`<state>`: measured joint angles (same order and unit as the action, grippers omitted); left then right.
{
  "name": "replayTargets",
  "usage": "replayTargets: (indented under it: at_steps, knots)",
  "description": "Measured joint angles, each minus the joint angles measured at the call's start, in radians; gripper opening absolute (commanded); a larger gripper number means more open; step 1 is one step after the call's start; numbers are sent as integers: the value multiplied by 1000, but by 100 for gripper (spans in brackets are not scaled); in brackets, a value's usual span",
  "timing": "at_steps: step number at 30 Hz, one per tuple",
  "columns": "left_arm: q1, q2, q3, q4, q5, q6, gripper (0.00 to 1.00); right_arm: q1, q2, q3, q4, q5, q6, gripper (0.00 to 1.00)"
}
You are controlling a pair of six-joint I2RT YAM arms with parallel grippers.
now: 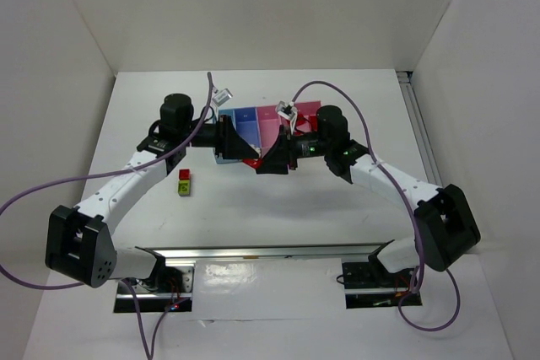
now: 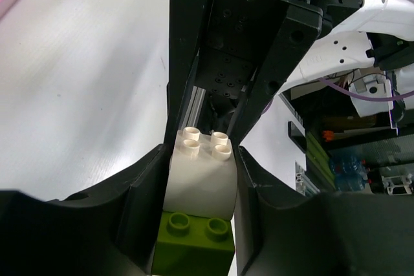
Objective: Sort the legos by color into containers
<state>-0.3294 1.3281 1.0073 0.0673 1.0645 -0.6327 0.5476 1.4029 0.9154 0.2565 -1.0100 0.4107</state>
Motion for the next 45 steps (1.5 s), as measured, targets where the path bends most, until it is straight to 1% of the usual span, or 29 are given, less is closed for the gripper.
replayTargets:
  at_steps: [1,2,3,4,6,7,17,21,24,26,29,34,36,39,44,45]
  knots:
    - [2,0,0,0,0,0,36,3,0,0,0,0,0,11]
    - [3,0,0,0,-1,0,30,4,0,0,0,0,0,11]
    - [4,0,-2,3,-1,0,20,5,1,0,0,0,0,11]
    - [5,0,-5,5,-2,-1,16,5,1,0,-1,0,0,11]
    - [5,0,-8,7,-5,-2,4,5,5,0,-2,0,0,11]
    - [5,0,-9,7,-9,-3,0,5,7,0,-2,0,0,11]
    - [8,-2,-21,15,-76,-57,0,16,8,-9,-19,18,-33,9]
    - [22,-5,-21,39,-125,-103,0,32,8,-24,-140,44,-90,9]
    - [31,-8,-21,52,-149,-126,0,34,7,-24,-241,99,-134,9]
    - [37,-10,-21,57,-163,-134,0,34,0,-24,-298,162,-153,9]
    - [63,-12,-21,43,-186,-135,0,28,-31,-24,-362,302,-157,9]
    - [153,-39,-21,-81,-308,-125,0,8,-76,12,-457,650,-121,9]
    - [174,-60,-21,-137,-370,-122,0,0,-61,47,-476,779,-97,13]
    - [177,-97,-21,-193,-426,-118,0,-22,-6,111,-480,907,-74,14]
    - [177,-121,-21,-254,-439,-79,0,-78,198,274,-481,1022,-69,14]
    - [177,-120,-21,-268,-439,-75,0,-90,243,303,-483,1040,-69,16]
